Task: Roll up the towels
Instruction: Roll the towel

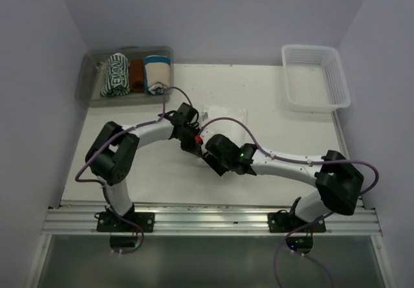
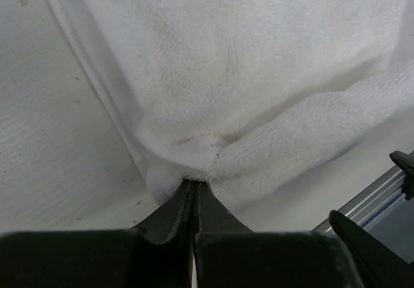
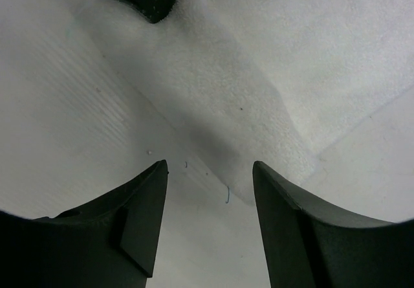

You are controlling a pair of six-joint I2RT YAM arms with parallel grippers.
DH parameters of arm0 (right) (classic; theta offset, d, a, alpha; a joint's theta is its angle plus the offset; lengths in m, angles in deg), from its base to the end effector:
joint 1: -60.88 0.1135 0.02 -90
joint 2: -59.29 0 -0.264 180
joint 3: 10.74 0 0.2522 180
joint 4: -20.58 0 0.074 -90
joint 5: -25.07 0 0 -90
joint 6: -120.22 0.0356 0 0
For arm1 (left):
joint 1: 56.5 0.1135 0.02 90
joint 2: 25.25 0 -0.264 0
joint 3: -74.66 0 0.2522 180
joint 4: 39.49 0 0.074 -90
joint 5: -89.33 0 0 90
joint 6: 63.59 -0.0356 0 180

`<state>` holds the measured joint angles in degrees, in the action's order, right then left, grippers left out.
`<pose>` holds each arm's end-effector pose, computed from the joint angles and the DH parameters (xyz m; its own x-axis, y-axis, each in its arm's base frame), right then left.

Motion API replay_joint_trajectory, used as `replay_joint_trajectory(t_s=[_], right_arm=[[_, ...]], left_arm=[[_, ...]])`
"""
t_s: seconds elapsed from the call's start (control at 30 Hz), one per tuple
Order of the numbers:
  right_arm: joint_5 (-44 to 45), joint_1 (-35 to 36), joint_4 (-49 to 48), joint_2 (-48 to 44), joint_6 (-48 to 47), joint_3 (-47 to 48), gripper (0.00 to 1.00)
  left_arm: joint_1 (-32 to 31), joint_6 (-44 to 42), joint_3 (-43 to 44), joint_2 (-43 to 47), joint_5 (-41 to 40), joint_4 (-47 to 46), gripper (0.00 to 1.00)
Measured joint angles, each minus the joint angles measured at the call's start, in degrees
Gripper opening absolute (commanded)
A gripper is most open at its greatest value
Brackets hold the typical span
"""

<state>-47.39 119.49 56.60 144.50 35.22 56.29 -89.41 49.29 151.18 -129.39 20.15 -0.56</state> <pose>0.1658 0.2511 0.2103 -0.4838 -0.6333 -0.6040 -0.6826 0.7050 -0.1925 0.2875 -0.2011 0.1542 -0.9532 0.1840 -0.2399 0.2778 0.8460 -0.4551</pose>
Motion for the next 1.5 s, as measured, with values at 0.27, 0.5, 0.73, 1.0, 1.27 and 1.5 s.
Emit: replay_joint_trajectory(t_s=[0.27,0.5,0.73,1.0,1.27,1.5], right_arm=[[4.37,0.92,-0.83,5.84,-2.62,0.00,0.60],[6.86,1.40,-1.40,11.04,-3.65,0.50,0.52],[9.46,1.38,-1.27,14.32,-2.71,3.39,0.14],[8.63,1.33,-1.73,13.81,-0.07,3.39,0.00],[-1.01,1.38,1.16,10.34,8.70,4.04,0.00],[-9.92,1.38,1.90,10.23,18.56,5.53,0.00]], left_arm=[[0.28,-0.50,0.87,-0.50,0.48,0.26,0.00],[0.50,-1.25,1.66,-1.22,1.18,0.37,0.00],[1.70,-1.51,1.66,-1.27,1.64,0.39,0.00],[2.99,-1.55,2.01,-1.18,2.14,1.01,0.00],[7.98,-1.42,3.21,4.55,1.97,3.45,0.23],[11.91,0.57,3.30,16.33,-2.25,5.60,0.71]])
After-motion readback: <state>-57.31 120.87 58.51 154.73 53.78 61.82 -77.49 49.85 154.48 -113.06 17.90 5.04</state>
